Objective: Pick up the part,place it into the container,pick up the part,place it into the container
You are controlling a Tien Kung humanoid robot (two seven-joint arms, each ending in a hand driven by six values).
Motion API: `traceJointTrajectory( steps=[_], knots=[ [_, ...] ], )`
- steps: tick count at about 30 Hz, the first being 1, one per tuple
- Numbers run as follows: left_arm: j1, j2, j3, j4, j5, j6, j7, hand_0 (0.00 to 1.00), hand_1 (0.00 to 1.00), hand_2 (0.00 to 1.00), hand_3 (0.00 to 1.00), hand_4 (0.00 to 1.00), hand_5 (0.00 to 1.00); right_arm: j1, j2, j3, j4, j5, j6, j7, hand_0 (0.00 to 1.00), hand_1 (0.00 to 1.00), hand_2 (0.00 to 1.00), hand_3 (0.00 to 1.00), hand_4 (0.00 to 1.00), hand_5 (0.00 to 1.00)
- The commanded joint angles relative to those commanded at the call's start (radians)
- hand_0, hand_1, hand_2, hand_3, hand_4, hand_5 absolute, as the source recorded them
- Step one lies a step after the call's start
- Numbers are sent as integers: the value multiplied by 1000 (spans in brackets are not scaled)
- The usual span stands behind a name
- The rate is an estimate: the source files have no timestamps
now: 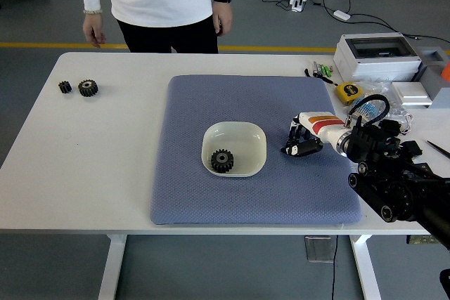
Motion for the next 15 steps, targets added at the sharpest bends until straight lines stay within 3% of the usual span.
traceJointTrajectory(
  steps=[1,6,7,12,13,15],
  knots=[
    [0,0,0,0,0,0,0,715,676,677,568,602,568,-1,1,-1,-1,3,-2,1,229,420,471,471,712,384],
    [1,-1,-1,0,2,0,1,715,676,677,568,602,568,-6,0,-4,-1,16,1,6,229,420,471,471,712,384],
    [1,-1,-2,0,3,0,1,715,676,677,568,603,568,-6,-1,-4,-1,16,2,6,229,337,408,447,737,236],
    [0,-1,-4,0,6,0,1,715,676,677,568,603,568,-5,-6,-4,5,17,18,0,229,337,408,447,737,236],
    [0,-1,-4,0,5,0,1,714,676,677,568,602,567,-4,-7,-4,6,18,22,-2,223,255,354,428,764,188],
    [-1,-1,-6,0,6,0,1,714,676,677,568,602,567,-4,-10,-5,8,19,30,-5,223,255,354,428,764,188]
  ],
)
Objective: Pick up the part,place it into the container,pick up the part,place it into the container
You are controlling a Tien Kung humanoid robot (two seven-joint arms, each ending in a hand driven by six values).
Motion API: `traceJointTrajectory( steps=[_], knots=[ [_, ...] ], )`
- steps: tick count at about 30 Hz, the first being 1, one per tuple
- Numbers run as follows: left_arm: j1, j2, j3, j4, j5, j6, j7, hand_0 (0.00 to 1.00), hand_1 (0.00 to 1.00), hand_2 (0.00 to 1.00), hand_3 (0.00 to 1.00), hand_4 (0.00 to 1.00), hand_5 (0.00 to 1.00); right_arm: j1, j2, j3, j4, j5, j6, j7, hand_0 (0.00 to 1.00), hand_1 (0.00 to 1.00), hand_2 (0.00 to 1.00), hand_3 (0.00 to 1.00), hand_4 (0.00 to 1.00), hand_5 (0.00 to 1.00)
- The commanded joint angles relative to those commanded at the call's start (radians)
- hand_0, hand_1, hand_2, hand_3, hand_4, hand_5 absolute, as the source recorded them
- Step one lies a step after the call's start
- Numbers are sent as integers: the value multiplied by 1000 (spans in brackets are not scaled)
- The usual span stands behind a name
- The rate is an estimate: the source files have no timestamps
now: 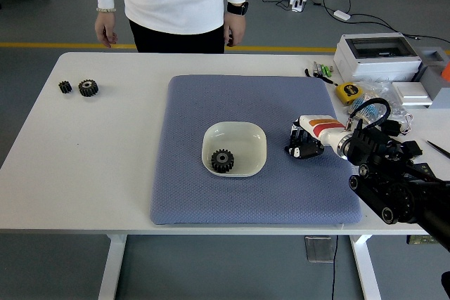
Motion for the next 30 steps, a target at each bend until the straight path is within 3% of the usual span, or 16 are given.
traceJointTrajectory(
  steps=[15,30],
  knots=[
    [1,-1,-6,0,2,0,0,715,676,677,568,603,568,3,-15,-1,33,7,12,3,182,209,299,406,764,149],
    [3,0,-9,0,6,0,-1,715,677,677,569,602,568,21,-38,32,147,-24,-12,3,179,203,287,390,763,160]
  ],
)
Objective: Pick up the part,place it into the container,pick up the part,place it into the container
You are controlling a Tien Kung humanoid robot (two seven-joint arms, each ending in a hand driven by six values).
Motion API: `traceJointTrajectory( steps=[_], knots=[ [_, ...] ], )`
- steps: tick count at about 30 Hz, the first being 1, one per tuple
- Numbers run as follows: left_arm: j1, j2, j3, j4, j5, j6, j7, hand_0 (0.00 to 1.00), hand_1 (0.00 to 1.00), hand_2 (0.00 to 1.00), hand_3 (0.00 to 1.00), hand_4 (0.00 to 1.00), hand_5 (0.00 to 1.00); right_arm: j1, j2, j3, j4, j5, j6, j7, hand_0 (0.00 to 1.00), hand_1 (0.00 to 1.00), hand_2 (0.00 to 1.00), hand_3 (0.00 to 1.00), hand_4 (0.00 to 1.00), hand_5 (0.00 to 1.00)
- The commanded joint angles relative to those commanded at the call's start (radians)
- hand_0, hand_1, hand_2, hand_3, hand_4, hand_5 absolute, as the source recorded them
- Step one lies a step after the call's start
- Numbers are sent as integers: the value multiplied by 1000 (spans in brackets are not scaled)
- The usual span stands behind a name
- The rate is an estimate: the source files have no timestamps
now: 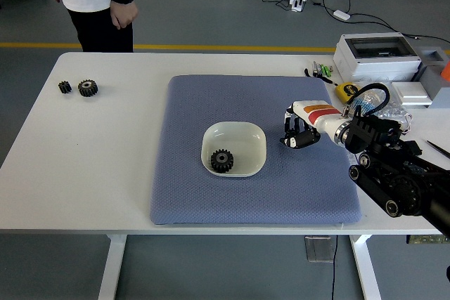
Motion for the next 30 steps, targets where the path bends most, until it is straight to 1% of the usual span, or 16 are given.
traceJointTrajectory(
  steps=[5,7,10,16,20,24,28,29,30],
  knots=[
    [1,1,0,0,-1,0,0,714,676,678,569,603,568,14,-6,5,81,-12,-13,-7,176,198,286,387,767,160],
    [2,2,-1,0,0,1,0,714,676,678,569,603,568,20,-6,-5,126,-15,-19,-10,176,198,286,387,767,160],
    [2,1,0,0,-2,1,0,714,676,678,569,603,568,25,-1,-26,177,-18,-21,-15,176,198,286,387,767,160],
    [1,1,4,0,-6,0,-1,715,676,677,569,602,568,40,18,-93,236,-3,-14,-27,176,198,283,382,763,162],
    [1,2,6,0,-7,0,1,715,677,678,568,602,568,62,44,-156,238,4,-14,-28,173,198,284,382,762,171],
    [0,4,10,0,-10,0,-1,715,677,678,569,602,568,76,79,-194,214,9,-17,-28,181,200,284,385,764,181],
    [1,6,13,0,-12,0,-1,715,677,678,569,602,568,86,100,-228,187,-2,-34,-22,181,200,284,385,764,181],
    [2,6,13,0,-12,0,-1,715,676,677,569,602,568,88,105,-234,180,-6,-39,-20,177,234,326,408,767,189],
    [3,6,14,0,-13,0,0,715,676,677,569,602,568,90,112,-243,167,-8,-46,-19,177,234,326,408,767,189]
  ],
)
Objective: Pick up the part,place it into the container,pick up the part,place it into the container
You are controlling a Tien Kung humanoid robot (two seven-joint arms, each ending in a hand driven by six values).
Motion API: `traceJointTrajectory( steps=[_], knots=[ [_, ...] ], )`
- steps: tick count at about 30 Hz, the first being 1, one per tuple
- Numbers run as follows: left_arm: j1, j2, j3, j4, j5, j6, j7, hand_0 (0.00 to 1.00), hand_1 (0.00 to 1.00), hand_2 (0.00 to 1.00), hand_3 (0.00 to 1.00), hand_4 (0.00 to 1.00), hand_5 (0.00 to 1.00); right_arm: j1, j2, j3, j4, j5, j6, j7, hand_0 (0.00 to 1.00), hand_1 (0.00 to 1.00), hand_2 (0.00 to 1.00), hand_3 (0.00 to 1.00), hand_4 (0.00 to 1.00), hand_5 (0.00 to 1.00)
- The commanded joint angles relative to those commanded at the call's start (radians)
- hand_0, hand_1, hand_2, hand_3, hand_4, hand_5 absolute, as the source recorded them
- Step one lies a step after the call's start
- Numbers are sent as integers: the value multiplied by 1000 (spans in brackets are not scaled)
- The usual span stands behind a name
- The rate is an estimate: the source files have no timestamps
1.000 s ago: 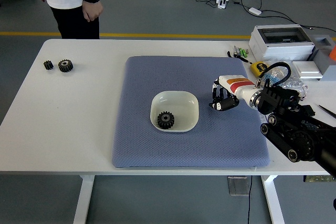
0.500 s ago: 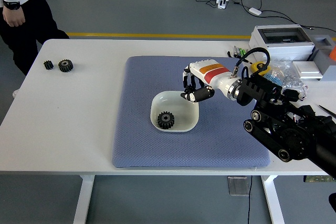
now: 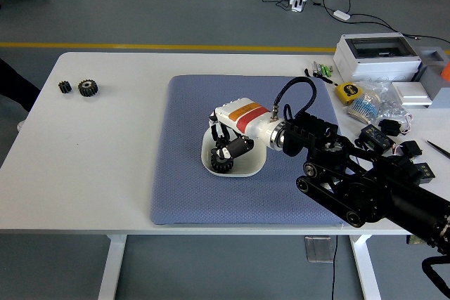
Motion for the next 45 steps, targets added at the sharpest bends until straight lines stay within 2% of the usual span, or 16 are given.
traceJointTrajectory(
  steps=[4,5,8,10,11,16,17,34,37,40,41,45],
  knots=[
    [1,0,5,0,-3,0,1,715,676,677,569,602,568,9,15,-29,-47,7,-22,5,177,234,326,408,767,189],
    [0,0,6,0,-3,0,0,715,675,678,569,602,569,11,15,-35,-58,9,-26,6,199,302,425,448,733,238],
    [-4,1,10,0,-5,0,-1,715,675,678,569,602,569,15,15,-51,-93,10,-25,3,199,302,425,448,733,238],
    [-5,2,17,0,-11,-1,-4,715,675,678,569,602,569,13,15,-57,-115,9,-12,0,199,302,425,448,733,238],
    [-5,2,19,0,-13,-1,-4,715,676,677,568,603,569,12,15,-60,-121,12,-4,-1,240,429,524,502,770,362],
    [0,2,20,0,-13,-1,-2,715,676,677,568,603,569,4,15,-68,-144,25,24,-2,240,429,524,502,770,362],
    [0,2,20,0,-11,-1,-2,715,676,677,568,602,569,4,15,-67,-143,25,23,-2,302,454,571,520,799,383],
    [5,7,7,0,2,-1,1,715,676,677,568,602,569,12,15,-11,-85,18,-19,28,342,466,634,550,812,376],
    [4,7,5,0,2,-1,0,715,676,677,568,601,567,17,13,28,-62,10,-25,35,330,463,632,550,796,374],
    [6,6,5,0,2,-1,-1,715,676,677,568,601,567,20,1,74,-43,21,-5,43,330,463,632,550,796,374],
    [7,7,4,0,2,-1,-1,715,676,676,568,602,569,20,-5,95,-36,33,2,47,349,481,649,557,865,426],
    [9,9,0,0,3,0,-2,715,676,676,568,602,569,0,-44,206,-13,154,34,60,349,481,649,557,865,426]
  ],
)
